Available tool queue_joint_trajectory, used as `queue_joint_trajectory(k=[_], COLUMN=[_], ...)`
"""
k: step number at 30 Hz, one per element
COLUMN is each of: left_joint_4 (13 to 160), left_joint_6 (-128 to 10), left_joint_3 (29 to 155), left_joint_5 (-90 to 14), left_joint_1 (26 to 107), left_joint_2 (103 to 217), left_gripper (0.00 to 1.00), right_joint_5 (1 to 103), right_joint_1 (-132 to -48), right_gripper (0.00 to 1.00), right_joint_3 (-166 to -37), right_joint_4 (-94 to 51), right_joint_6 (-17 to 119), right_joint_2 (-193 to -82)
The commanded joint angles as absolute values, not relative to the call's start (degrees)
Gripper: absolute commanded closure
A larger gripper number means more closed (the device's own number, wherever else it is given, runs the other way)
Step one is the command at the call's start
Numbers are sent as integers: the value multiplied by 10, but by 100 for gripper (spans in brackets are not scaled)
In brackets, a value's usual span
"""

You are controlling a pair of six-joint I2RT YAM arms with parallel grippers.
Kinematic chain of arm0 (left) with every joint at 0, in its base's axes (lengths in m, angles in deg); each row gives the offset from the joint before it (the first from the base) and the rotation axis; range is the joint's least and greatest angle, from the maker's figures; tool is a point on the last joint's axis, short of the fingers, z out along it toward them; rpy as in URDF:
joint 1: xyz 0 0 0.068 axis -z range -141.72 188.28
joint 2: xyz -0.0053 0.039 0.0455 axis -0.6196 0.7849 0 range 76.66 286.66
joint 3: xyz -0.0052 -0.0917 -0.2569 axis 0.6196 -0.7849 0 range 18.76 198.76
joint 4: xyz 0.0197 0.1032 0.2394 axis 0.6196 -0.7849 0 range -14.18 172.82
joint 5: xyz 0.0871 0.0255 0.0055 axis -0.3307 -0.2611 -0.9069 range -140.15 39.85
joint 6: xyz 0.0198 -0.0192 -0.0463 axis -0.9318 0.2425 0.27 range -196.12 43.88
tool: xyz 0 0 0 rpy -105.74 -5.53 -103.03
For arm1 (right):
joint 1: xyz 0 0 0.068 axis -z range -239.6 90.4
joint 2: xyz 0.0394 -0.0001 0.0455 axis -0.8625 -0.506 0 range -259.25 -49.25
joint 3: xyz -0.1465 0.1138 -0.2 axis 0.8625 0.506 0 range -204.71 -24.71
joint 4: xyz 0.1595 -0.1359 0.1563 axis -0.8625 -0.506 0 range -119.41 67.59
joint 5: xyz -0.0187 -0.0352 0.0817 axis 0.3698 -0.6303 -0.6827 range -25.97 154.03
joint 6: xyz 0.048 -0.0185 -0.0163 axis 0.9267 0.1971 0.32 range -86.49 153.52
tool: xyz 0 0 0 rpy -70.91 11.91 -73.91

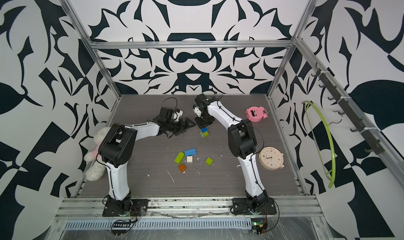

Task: Assemble a heart with lego
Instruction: Assemble the lego brick with the lego brick.

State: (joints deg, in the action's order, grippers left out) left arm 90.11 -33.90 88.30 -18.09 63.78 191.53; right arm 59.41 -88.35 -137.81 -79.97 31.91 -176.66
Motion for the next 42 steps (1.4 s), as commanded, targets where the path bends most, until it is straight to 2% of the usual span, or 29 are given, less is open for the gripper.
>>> queue_joint_trajectory(k=[1,11,24,42], left_joint_4=[895,891,906,925], left_joint_6=[-337,-334,-325,-315], left_joint_3=[899,913,904,887], left_joint_5=[-170,-171,-173,-182], left_joint_1=[643,659,668,685], left_joint_2=[1927,1938,1944,1940], left_gripper=[1,2,2,5], right_joint_5=[596,589,592,587], right_joint_1=[-887,-886,-884,-882], right_gripper=[77,77,77,78], right_joint_3=[-1364,-1368,-1253,-1234], right_joint_4=[-805,-802,-715,-734], right_joint_6=[324,321,388,383], right_joint_2=[-1737,-1761,-1735,-1750])
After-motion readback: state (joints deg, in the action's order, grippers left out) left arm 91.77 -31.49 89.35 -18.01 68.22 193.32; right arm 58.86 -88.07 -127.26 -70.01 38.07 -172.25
